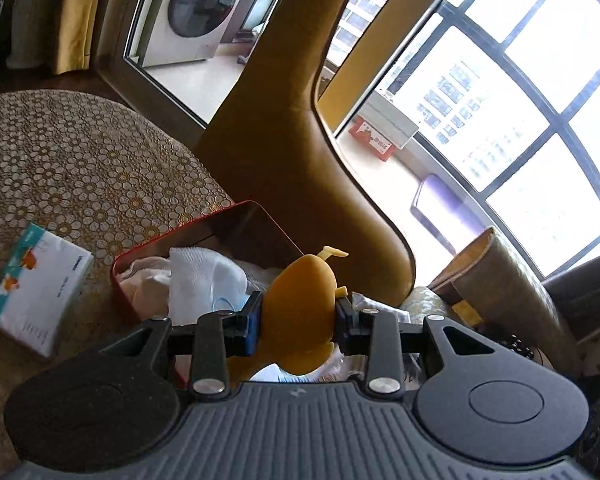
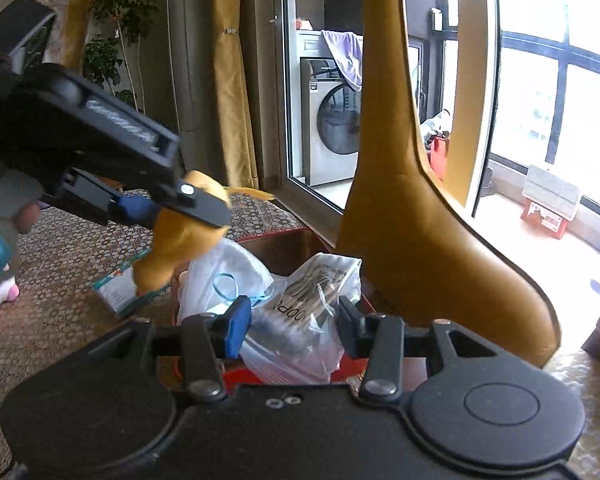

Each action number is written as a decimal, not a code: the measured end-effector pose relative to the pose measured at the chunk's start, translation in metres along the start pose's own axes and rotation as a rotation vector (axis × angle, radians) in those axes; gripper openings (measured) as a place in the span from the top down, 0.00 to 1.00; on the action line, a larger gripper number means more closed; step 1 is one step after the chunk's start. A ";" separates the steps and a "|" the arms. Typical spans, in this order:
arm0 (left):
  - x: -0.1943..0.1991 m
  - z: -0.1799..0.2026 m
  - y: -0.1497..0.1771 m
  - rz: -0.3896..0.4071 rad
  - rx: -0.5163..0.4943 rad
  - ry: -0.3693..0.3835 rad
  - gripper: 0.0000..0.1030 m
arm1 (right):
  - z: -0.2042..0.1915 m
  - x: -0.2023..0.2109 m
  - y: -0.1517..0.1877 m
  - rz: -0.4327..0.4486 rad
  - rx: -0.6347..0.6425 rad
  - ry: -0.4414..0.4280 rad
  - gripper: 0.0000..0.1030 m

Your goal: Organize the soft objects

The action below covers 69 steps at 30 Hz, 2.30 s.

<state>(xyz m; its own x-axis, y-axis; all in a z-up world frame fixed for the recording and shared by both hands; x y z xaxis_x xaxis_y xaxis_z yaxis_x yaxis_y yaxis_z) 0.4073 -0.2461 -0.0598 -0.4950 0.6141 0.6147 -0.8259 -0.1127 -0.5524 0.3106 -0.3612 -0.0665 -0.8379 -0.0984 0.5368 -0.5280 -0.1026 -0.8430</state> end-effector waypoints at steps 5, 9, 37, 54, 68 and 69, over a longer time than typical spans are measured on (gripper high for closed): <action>-0.027 -0.015 -0.007 -0.011 0.012 -0.017 0.66 | -0.003 -0.026 -0.003 -0.019 -0.006 -0.022 0.56; -0.045 -0.028 -0.010 -0.020 0.018 -0.030 0.66 | -0.006 -0.046 -0.001 -0.042 -0.016 -0.026 0.56; -0.071 -0.042 -0.001 -0.052 -0.077 -0.087 0.43 | -0.021 -0.077 0.004 -0.083 0.044 0.007 0.38; 0.021 -0.013 0.009 0.057 -0.183 -0.082 0.35 | -0.008 -0.002 -0.007 -0.021 -0.090 -0.011 0.26; 0.119 0.011 0.057 0.137 -0.334 -0.111 0.35 | -0.029 0.079 -0.002 0.058 -0.152 -0.029 0.24; 0.125 0.011 0.061 0.139 -0.340 -0.111 0.35 | -0.032 0.085 -0.001 0.065 -0.149 -0.031 0.24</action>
<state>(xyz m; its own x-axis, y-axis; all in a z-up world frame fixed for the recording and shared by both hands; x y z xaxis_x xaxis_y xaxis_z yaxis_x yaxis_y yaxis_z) 0.2922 -0.1842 -0.0104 -0.6379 0.5206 0.5675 -0.6213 0.0877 -0.7787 0.2355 -0.3377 -0.0212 -0.8677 -0.1305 0.4796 -0.4891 0.0529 -0.8706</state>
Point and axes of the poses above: each gripper's, at about its wrist camera, not at the fingertips, and x roughly against the way its jaws point, z to its right, y to its underside, the point moved 4 cm from there along -x, roughly the way its jaws point, and after that the axes turned 8 degrees about y, right-handed, at the moved point
